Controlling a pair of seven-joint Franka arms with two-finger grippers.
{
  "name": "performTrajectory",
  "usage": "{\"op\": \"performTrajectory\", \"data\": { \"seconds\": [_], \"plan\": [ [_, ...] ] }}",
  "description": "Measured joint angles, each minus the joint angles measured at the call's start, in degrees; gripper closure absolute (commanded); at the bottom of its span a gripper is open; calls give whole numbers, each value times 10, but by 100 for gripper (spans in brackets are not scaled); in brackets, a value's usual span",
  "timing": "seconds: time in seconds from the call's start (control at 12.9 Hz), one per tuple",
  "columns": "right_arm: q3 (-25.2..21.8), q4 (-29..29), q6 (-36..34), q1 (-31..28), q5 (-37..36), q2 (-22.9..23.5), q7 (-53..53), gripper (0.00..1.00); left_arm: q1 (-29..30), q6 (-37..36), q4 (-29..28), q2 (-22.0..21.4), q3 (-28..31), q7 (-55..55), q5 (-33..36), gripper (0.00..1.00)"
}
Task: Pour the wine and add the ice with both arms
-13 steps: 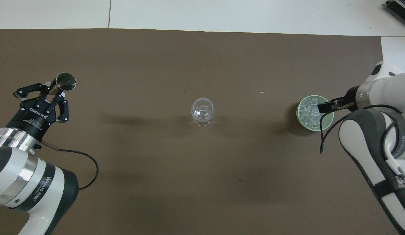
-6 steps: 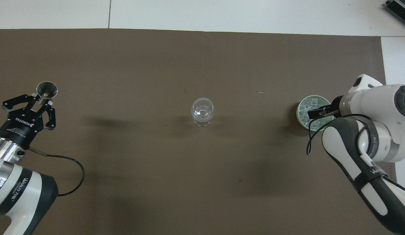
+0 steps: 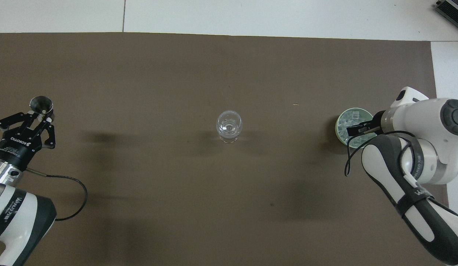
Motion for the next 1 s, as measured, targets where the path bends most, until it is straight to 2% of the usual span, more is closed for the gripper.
{"op": "performTrajectory", "data": {
  "seconds": [0.39, 0.77, 1.0],
  "plan": [
    [0, -5, 16, 0, 1, 4, 0, 21, 45, -65, 7, 57, 1, -20, 0, 100],
    [1, -7, 23, 1, 20, 8, 0, 21, 81, -117, 50, 137, 1, -34, 0, 100],
    [2, -8, 28, 2, 25, 9, 0, 22, 93, -132, 72, 165, 1, -51, 0, 100]
  ]
}}
